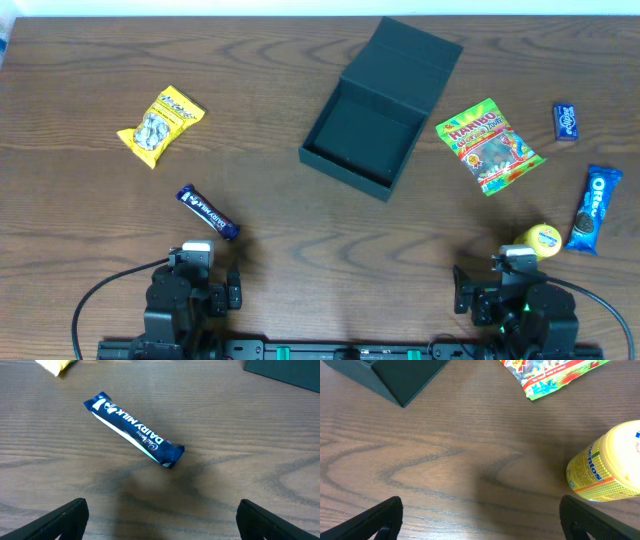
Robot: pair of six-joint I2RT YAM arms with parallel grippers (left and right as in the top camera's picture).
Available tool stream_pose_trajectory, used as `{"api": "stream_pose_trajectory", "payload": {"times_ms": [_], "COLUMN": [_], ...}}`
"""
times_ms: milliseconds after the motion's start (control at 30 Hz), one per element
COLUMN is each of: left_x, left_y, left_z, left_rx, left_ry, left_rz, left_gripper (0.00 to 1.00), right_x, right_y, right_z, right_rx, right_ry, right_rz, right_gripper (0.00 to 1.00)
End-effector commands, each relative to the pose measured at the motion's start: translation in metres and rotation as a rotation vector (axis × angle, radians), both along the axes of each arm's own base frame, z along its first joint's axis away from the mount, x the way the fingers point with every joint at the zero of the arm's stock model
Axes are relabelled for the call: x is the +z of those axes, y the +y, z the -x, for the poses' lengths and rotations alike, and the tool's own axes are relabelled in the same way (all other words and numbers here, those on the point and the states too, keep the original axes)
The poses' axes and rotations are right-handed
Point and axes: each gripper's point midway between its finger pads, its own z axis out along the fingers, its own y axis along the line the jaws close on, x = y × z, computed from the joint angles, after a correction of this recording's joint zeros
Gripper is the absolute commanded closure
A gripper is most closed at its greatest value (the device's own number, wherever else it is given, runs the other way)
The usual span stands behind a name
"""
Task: Pack container
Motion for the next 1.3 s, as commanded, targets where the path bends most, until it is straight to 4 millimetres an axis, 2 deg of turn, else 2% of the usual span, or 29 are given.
{"api": "stream_pose_trajectory", "payload": {"times_ms": [0, 967, 1133, 1267], "left_x": [-0.019, -0.019, -0.019, -0.019], "left_y": [0.003, 0.003, 0.003, 0.003], "left_z": [0.004, 0.004, 0.004, 0.004], "left_rx": [0.009, 0.009, 0.009, 0.009], "left_ry": [0.052, 0.052, 0.052, 0.052], "left_rz": [-0.019, -0.019, -0.019, -0.019], "left_gripper": [0.05, 0.05, 0.04, 0.04], "right_x": [-0.001, -0.001, 0.001, 0.006], "right_y": [-0.001, -0.001, -0.001, 0.0], "right_z": [0.0, -0.001, -0.003, -0.017], "right_rx": [-0.012, -0.013, -0.013, -0.013], "right_ry": [0.0, -0.005, -0.011, -0.012], "right_rz": [-0.008, -0.007, -0.009, -0.009], "right_gripper": [0.01, 0.01, 0.01, 0.01]}}
